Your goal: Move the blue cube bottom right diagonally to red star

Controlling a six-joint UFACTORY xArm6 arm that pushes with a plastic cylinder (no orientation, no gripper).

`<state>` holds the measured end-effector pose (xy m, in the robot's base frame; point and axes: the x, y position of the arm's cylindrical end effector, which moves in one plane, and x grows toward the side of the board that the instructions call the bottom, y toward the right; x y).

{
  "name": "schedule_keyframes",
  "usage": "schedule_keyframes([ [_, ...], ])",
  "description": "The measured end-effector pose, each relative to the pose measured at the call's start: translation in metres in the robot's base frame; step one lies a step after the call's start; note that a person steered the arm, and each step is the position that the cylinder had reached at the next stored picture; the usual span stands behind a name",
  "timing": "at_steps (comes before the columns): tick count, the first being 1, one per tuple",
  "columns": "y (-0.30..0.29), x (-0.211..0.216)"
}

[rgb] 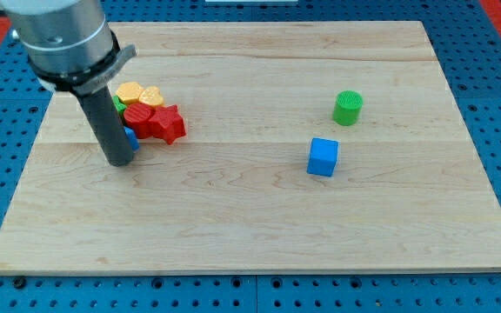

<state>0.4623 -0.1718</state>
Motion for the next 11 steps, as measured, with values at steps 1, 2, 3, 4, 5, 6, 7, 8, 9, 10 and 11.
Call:
schedule_keyframes([
  [1,0.000,-0.005],
  [2,0.089,0.010],
  [3,0.163,0.051],
  [4,0.258,0.082],
  [5,0.321,0.059],
  [6,0.277,0.018],
  [7,0.157,0.013],
  [8,0.142,0.008],
  [9,0.171,-0.011],
  [10,0.131,-0.018],
  [11,0.119,-0.029],
])
